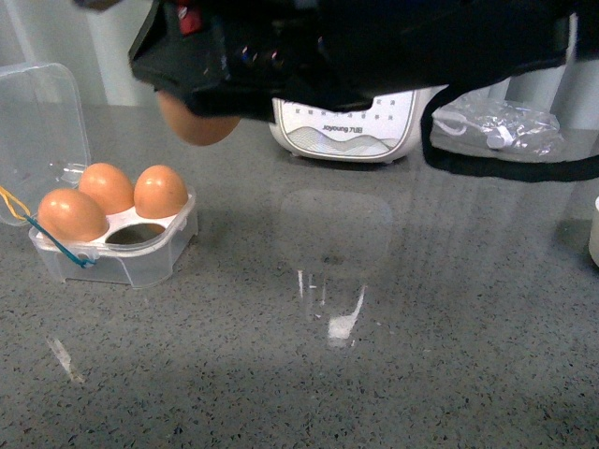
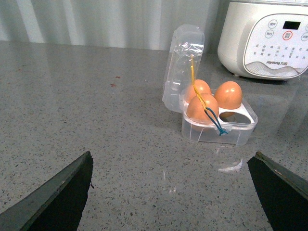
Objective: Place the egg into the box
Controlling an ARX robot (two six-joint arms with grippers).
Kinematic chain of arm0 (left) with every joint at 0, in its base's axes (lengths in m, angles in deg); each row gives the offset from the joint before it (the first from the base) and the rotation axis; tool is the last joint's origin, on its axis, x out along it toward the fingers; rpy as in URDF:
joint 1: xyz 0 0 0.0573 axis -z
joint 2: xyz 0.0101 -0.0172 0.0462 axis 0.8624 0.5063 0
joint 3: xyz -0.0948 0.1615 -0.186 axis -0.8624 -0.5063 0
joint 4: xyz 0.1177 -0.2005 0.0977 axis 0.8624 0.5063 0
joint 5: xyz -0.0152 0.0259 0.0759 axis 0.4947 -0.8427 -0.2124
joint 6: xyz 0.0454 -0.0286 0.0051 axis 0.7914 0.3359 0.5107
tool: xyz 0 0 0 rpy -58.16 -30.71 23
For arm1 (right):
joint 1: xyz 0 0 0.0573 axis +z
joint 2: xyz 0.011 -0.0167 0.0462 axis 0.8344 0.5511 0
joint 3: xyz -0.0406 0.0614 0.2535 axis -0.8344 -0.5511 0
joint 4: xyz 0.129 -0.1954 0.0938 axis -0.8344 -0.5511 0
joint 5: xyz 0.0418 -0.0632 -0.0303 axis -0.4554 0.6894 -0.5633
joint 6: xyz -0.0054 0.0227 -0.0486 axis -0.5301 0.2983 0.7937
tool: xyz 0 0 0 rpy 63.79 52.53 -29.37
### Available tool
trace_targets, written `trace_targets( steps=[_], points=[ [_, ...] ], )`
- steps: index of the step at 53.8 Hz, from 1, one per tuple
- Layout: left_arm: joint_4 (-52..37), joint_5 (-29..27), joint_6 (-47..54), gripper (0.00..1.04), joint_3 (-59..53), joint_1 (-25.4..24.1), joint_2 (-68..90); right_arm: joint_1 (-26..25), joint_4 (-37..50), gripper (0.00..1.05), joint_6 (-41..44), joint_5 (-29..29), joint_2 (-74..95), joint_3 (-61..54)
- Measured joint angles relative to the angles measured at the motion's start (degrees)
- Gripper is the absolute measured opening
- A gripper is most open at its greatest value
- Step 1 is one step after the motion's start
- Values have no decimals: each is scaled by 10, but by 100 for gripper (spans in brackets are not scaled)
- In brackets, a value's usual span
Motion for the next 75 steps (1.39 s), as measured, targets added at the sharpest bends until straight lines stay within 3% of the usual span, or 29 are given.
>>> trace_targets(
  steps=[30,75],
  points=[
    [0,0,0,98,0,0,0,24,-31,42,57,26,86,61],
    [0,0,0,98,0,0,0,59,-47,42,67,45,175,153]
  ],
)
